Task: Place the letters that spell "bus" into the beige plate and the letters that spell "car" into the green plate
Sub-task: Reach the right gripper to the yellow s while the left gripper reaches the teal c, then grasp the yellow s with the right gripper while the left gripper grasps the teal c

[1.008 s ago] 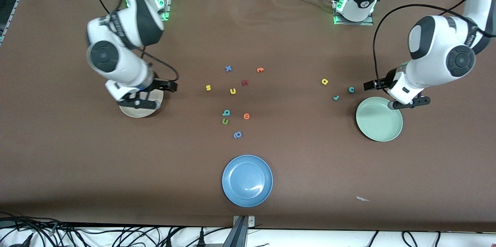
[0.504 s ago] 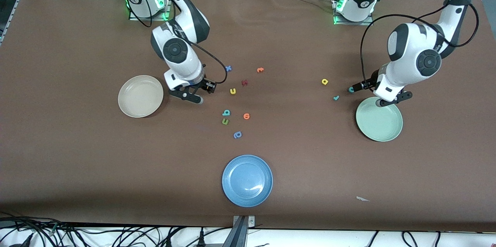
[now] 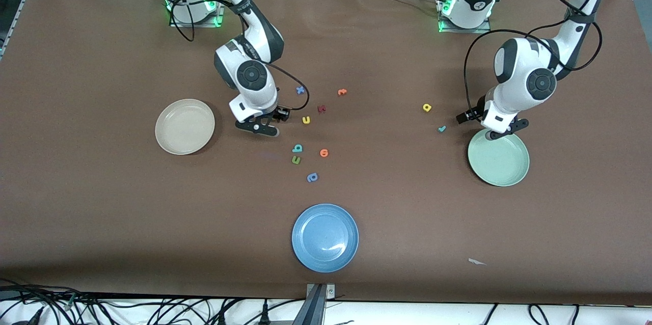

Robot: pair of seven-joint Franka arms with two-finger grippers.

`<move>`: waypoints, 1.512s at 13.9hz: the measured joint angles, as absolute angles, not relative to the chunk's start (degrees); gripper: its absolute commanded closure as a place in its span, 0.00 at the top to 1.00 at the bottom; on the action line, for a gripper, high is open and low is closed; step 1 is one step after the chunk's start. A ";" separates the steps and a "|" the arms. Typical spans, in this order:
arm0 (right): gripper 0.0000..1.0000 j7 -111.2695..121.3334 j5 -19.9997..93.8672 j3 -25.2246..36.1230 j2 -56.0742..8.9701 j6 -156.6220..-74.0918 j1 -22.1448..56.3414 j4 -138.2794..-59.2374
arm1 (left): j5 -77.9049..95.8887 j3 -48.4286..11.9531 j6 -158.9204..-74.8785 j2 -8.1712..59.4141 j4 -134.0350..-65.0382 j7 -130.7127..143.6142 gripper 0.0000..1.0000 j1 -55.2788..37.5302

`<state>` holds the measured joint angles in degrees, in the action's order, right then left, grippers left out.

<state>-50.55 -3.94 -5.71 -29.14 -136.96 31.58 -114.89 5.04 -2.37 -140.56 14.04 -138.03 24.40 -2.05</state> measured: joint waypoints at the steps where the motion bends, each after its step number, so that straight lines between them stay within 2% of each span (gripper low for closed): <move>1: 0.54 -50.55 -3.94 -5.71 -29.19 -136.96 31.89 -114.89 | 5.04 -2.40 -140.90 14.52 -138.05 24.63 0.89 -2.08; 9: 0.50 -50.53 -4.17 -5.53 -29.76 -137.00 31.98 -115.56 | 5.04 -2.61 -143.45 18.27 -138.39 25.67 0.81 -2.94; 15: 0.45 -50.53 -4.20 -5.53 -29.83 -137.37 31.98 -115.56 | 5.04 -2.70 -143.70 18.30 -138.44 25.72 0.57 -2.97; 19: 0.43 -50.52 -4.21 -5.55 -30.41 -138.33 31.99 -115.56 | 5.04 -2.79 -143.73 18.22 -138.42 25.77 0.47 -3.01; 21: 0.31 -50.52 -4.21 -5.55 -30.42 -138.46 32.00 -115.56 | 5.04 -2.76 -143.68 18.12 -138.43 25.80 0.39 -3.00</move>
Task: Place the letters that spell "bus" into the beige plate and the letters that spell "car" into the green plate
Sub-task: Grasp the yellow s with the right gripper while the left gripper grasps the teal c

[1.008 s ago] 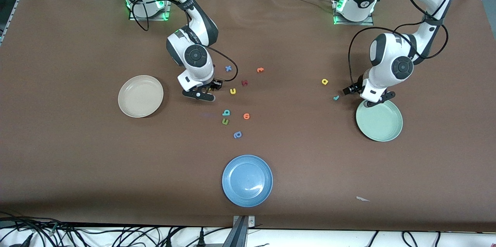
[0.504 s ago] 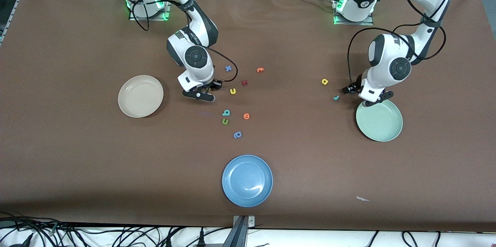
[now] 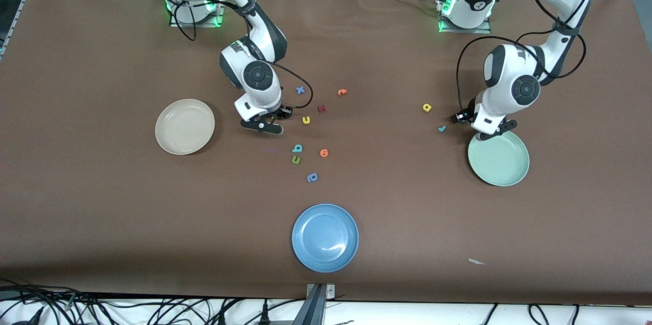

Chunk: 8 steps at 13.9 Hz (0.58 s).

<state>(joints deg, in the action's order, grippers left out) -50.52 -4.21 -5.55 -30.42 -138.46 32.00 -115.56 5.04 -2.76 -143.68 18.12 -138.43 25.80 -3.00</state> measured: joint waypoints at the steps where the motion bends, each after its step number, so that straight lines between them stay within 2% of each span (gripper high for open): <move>1: 0.22 -50.51 -4.21 -5.59 -30.41 -138.66 32.01 -115.55 | 5.04 -2.69 -143.56 18.00 -138.43 25.85 0.37 -2.99; 3: 0.13 -50.51 -4.21 -5.65 -30.41 -138.96 32.06 -115.55 | 5.04 -2.62 -143.42 17.86 -138.45 25.85 0.36 -2.99; 8: 0.13 -50.36 -4.26 -5.19 -29.26 -138.08 32.04 -114.92 | 5.04 -2.62 -143.31 17.74 -138.45 25.89 0.26 -2.99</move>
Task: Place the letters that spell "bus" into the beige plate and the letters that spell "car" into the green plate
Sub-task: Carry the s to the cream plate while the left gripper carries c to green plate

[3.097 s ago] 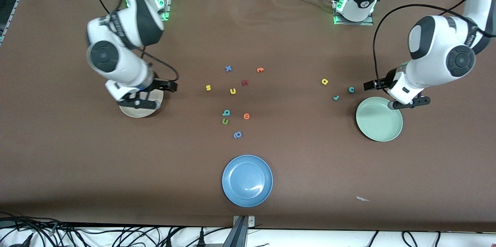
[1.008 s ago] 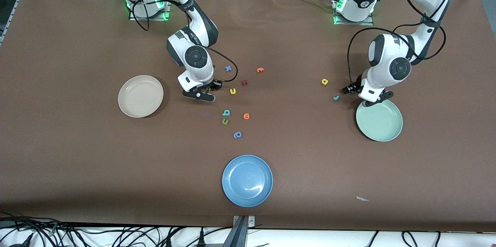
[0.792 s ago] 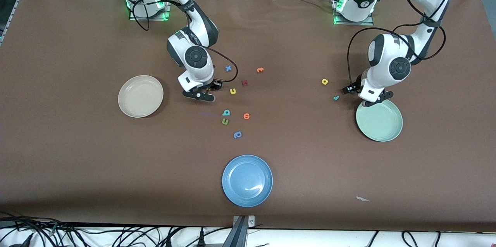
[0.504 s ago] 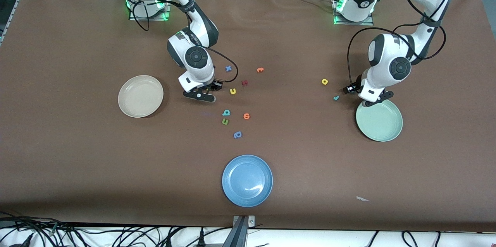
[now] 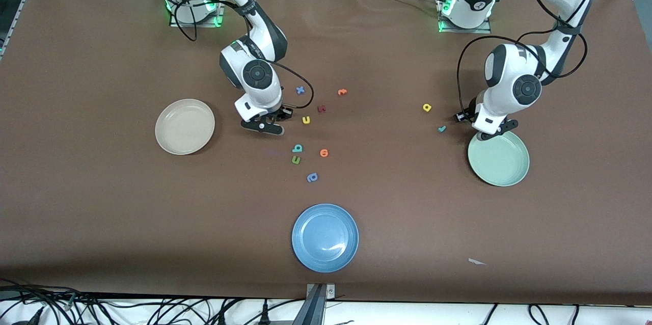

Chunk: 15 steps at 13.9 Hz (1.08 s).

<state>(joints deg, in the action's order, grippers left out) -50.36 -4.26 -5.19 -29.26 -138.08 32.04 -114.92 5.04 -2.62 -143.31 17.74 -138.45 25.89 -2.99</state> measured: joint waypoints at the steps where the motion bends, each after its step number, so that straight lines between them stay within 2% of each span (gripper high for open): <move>1: 0.13 -49.89 -4.33 -4.63 -28.00 -136.08 32.02 -114.70 | 5.04 -2.62 -143.27 17.70 -138.45 25.90 0.26 -2.99; 4: 0.14 -42.80 -4.33 0.15 -22.50 -127.52 31.89 -114.52 | 5.04 -2.57 -143.04 17.46 -138.44 25.90 0.26 -2.98; 7: 0.14 -27.20 -4.27 8.48 -18.93 -122.43 31.59 -115.13 | 5.04 -2.58 -143.10 17.43 -138.21 25.90 0.26 -2.98; 9: 0.14 -15.15 -3.14 15.13 -18.14 -121.99 31.37 -116.65 | 5.04 -2.58 -142.82 17.13 -137.79 25.90 0.26 -2.98; 11: 0.15 -4.22 2.81 21.11 -18.16 -122.09 31.03 -119.07 | 5.04 -2.56 -140.51 15.93 -136.57 25.90 0.26 -2.95; 14: 0.17 1.77 7.44 23.97 -18.32 -123.96 30.58 -122.54 | 5.04 -2.41 -131.66 13.73 -131.47 25.90 0.26 -2.83; 15: 0.28 1.81 7.59 23.93 -18.38 -126.18 30.68 -124.15 | 5.04 -2.28 -128.64 13.35 -128.95 25.90 0.26 -2.62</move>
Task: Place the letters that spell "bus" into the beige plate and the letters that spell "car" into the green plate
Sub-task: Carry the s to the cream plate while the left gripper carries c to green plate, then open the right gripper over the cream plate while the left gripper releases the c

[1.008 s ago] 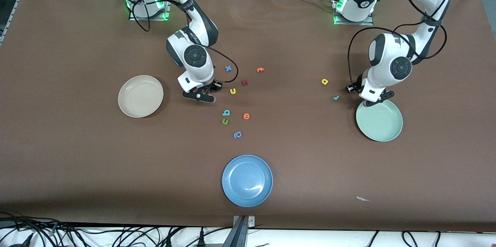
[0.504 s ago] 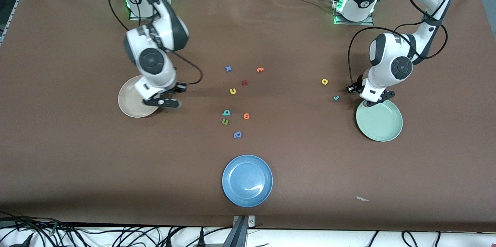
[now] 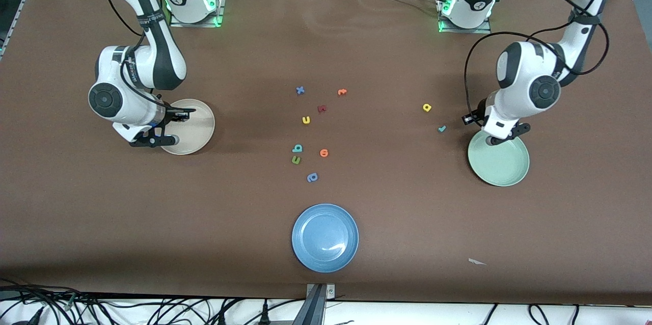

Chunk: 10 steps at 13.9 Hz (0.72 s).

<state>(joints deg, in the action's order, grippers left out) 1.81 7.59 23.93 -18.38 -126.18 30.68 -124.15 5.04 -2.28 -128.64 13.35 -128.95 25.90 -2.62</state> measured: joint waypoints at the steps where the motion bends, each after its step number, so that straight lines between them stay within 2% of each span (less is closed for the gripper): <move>1: 0.55 1.81 7.64 23.84 -18.45 -128.32 30.80 -125.71 | 5.03 -2.21 -126.42 13.26 -126.51 25.81 0.26 -2.01; 2: 0.64 1.81 7.66 23.75 -18.50 -129.58 30.88 -126.82 | 5.00 -2.15 -125.12 13.36 -124.35 25.36 0.27 -0.97; 6: 0.64 1.68 7.82 23.43 -18.25 -130.04 31.08 -126.95 | 3.22 -1.75 -124.29 17.40 -118.02 21.02 0.27 3.74; 9: 0.64 -1.93 8.13 23.08 -18.08 -125.23 32.69 -122.42 | -4.40 -1.69 -124.29 22.75 -114.80 20.03 0.28 6.31; 10: 0.64 -4.64 8.25 22.95 -18.05 -123.56 34.17 -120.35 | -5.67 -1.68 -124.29 24.21 -114.17 18.87 0.31 7.15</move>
<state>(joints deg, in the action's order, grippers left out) -4.64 8.25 22.95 -18.05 -123.56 34.17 -120.35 -5.67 -1.68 -124.29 24.21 -114.17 18.87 7.15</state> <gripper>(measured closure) 0.357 0.722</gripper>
